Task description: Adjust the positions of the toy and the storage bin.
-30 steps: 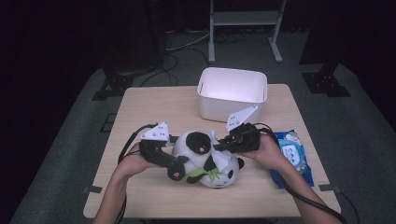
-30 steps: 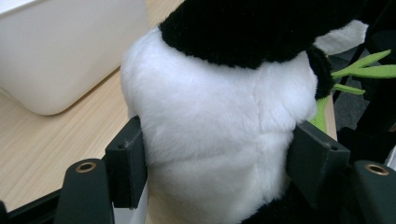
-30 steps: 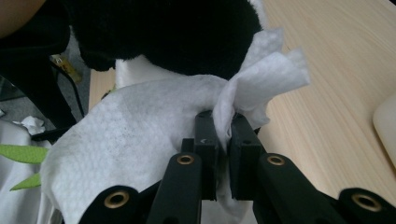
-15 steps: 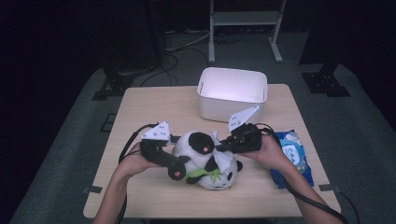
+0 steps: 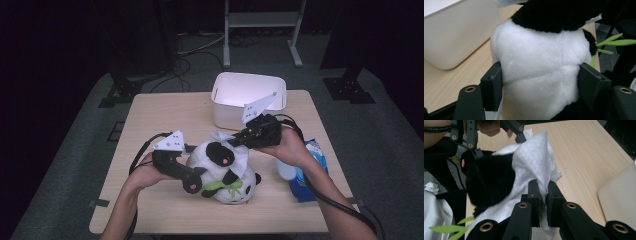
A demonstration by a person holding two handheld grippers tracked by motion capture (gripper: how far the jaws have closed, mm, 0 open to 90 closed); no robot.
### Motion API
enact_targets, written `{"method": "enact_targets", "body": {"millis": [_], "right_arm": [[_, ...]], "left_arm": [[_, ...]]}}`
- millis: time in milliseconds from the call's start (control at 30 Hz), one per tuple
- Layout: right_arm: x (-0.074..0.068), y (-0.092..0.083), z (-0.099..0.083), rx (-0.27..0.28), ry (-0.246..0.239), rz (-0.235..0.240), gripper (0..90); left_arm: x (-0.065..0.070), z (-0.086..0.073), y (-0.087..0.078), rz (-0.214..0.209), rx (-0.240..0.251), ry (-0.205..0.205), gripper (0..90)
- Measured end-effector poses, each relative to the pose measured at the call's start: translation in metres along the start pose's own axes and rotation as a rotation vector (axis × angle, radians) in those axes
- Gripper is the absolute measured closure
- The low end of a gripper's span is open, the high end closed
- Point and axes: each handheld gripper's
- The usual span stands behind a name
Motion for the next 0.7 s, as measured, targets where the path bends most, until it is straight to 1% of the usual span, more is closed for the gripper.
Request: {"method": "enact_targets", "body": {"millis": [133,200,267,333,400,500,533,567,700], "right_arm": [[0.000,0.003,0.012,-0.008,-0.020,0.004,82.8],[-0.001,0.004,0.015,-0.008,-0.023,0.004,82.8],[-0.002,0.008,0.017,-0.022,-0.028,0.024,82.8],[-0.004,0.010,0.015,-0.033,-0.036,0.029,82.9],[-0.004,0.009,0.011,-0.038,-0.027,0.038,82.9],[-0.004,0.007,0.003,-0.050,-0.019,0.038,83.0],[-0.005,0.007,0.001,-0.057,-0.008,0.039,83.0],[-0.005,0.007,-0.001,-0.059,-0.009,0.037,83.0],[-0.005,0.003,-0.010,-0.057,0.004,0.034,83.1]], "left_arm": [[0.004,0.003,0.003,-0.005,0.001,0.012,29.6],[0.005,0.003,0.004,-0.007,0.002,0.014,29.5],[0.007,0.004,0.006,-0.008,-0.008,0.022,29.3],[0.008,0.004,0.007,-0.008,-0.007,0.026,29.2],[0.008,0.004,0.008,-0.008,-0.009,0.031,29.0],[0.010,0.006,0.010,-0.005,-0.009,0.033,28.1],[0.011,0.006,0.011,-0.004,-0.008,0.031,27.7],[0.012,0.007,0.013,-0.003,-0.003,0.028,27.2],[0.013,0.009,0.017,-0.003,0.012,0.022,22.9]]}}
Point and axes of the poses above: each handheld gripper's, and its own axes: y roughly forward along the jaws, z roughly out of its top, x roughly to its right, and after that the axes turned 8 degrees about -y, right-handed
